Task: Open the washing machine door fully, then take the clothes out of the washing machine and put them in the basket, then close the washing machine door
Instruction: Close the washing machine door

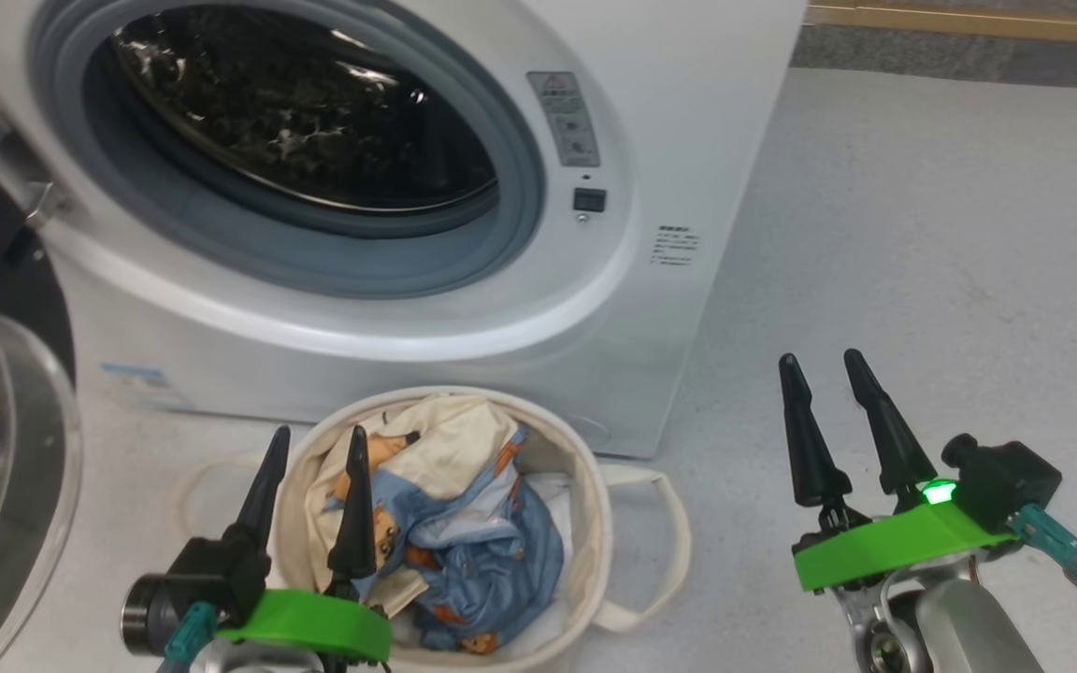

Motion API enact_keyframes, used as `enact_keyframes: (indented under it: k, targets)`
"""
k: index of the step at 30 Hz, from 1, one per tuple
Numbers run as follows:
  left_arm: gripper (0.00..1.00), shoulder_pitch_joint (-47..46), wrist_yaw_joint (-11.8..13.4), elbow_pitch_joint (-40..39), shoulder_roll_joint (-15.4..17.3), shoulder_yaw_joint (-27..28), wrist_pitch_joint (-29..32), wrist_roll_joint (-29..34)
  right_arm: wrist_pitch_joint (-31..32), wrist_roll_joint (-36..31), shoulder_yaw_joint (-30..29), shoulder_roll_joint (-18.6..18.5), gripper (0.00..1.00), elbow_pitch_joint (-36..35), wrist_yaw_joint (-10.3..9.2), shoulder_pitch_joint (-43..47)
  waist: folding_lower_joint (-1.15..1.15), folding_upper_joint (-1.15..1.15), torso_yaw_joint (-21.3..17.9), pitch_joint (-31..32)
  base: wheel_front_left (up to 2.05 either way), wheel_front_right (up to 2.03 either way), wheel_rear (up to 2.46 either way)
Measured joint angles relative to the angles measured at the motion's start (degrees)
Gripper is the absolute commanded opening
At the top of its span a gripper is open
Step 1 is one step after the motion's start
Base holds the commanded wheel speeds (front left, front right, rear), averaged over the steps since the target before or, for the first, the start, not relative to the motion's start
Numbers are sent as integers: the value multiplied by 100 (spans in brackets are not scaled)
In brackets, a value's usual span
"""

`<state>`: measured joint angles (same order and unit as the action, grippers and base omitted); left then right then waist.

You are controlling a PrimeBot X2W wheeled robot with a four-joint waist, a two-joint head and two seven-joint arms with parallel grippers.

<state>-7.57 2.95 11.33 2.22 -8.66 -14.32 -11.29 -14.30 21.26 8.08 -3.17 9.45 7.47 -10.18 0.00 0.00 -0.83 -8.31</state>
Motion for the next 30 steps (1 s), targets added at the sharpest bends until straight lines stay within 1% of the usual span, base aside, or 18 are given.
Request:
enact_keyframes:
  k: [5, 13, 15, 18, 24, 30]
  targets:
    - [100, -7, 3, 0, 9, -2, 0, 1, 0, -1, 3, 11, 100, -8, 0, -16, 0, 0, 16, -41, -177, 133, 44]
    - [100, -20, 35, -23, 9, -45, 0, 12, 0, -2, -5, 13, 100, -9, 0, -15, 0, 0, 54, -92, -224, 195, 29]
    - [100, -22, 57, -92, 10, -49, 0, 221, 0, -2, -5, 12, 100, -9, 0, -15, 0, 0, 68, -112, -210, 180, 30]
    - [100, -26, 55, -118, 10, -45, 0, 321, 0, -9, -3, 12, 100, -9, 0, -15, 0, 0, 89, -138, -162, 160, 2]
    - [100, -25, 54, -130, 7, -24, -1, 361, 0, -10, -8, 11, 100, -3, 0, -10, 0, 0, 129, -169, -100, 100, 0]
    - [100, -62, 56, -138, 11, -80, 0, 359, 0, -57, 0, 14, 100, -3, 0, -22, 0, 0, 181, -206, -21, 21, 0]
